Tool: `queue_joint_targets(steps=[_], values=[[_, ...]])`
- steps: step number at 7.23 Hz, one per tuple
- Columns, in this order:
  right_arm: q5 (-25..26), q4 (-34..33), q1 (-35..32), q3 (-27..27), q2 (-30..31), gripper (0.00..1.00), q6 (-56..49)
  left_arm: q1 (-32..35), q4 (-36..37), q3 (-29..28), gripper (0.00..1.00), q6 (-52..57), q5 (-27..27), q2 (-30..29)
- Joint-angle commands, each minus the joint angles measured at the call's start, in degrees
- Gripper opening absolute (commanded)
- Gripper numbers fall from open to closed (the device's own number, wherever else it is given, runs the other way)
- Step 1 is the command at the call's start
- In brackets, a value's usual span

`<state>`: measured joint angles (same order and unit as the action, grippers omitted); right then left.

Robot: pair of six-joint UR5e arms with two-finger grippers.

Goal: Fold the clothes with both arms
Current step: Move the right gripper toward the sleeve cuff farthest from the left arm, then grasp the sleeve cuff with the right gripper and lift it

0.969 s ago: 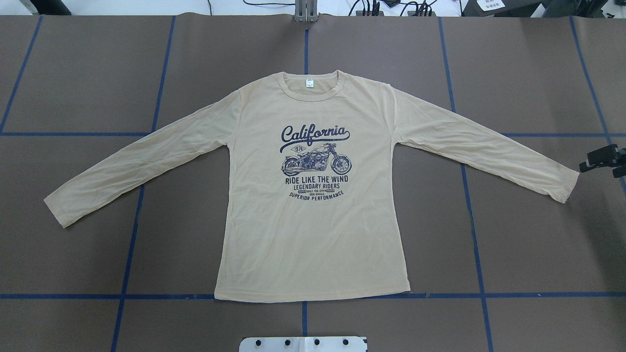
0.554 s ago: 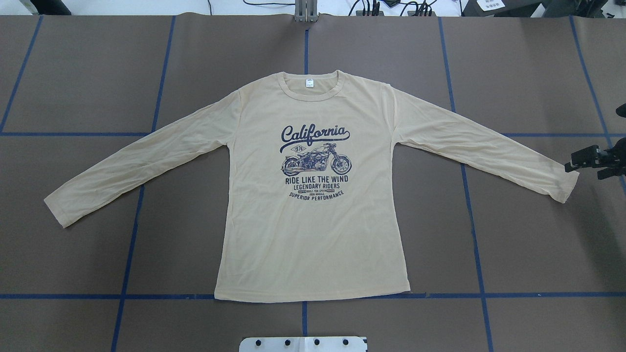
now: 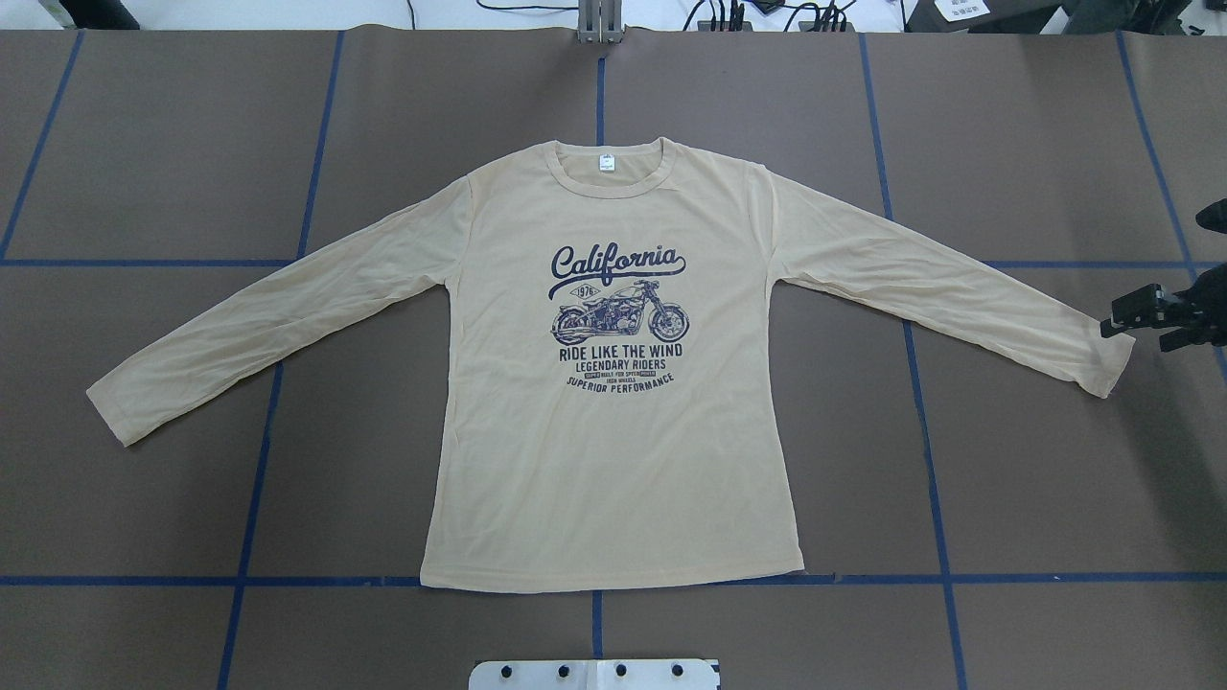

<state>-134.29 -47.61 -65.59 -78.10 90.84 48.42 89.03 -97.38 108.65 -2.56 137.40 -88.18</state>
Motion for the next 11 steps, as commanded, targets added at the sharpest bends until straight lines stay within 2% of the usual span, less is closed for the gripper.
queue_joint_targets(steps=[1,2,3,5,6,7,8,10,11], values=[[0.0,0.1,0.0,0.4,-0.1,0.8,0.0,0.0,0.0,0.0,1.0,0.3,-0.1,0.0],[0.0,0.1,0.0,0.4,-0.2,0.74,0.1,0.0,0.0,-0.1,1.0,0.3,-0.1,0.1],[0.0,0.0,0.0,0.6,-0.2,0.65,0.1,0.0,0.0,0.0,1.0,0.3,-0.1,0.1],[-0.1,0.1,0.0,0.4,-0.3,0.24,1.1,0.0,0.0,-0.1,1.0,0.3,-0.4,0.1],[-0.2,0.1,0.0,0.3,-0.3,0.08,1.1,0.0,0.0,-0.1,1.0,0.2,-0.3,0.1],[-0.4,0.0,0.0,0.0,-1.0,0.0,1.1,0.1,0.0,0.0,1.0,0.1,-0.4,0.2],[-0.6,0.1,-0.1,-0.5,-1.0,0.0,1.1,0.1,0.1,0.1,1.0,-0.1,-0.2,0.4],[-2.6,-1.0,-0.1,-6.2,-1.9,0.0,2.3,0.1,0.0,0.5,1.0,0.0,0.0,0.7],[-2.7,-1.0,-0.1,-8.1,-4.6,0.0,7.3,0.2,0.1,1.6,1.0,-0.4,0.1,1.0]])
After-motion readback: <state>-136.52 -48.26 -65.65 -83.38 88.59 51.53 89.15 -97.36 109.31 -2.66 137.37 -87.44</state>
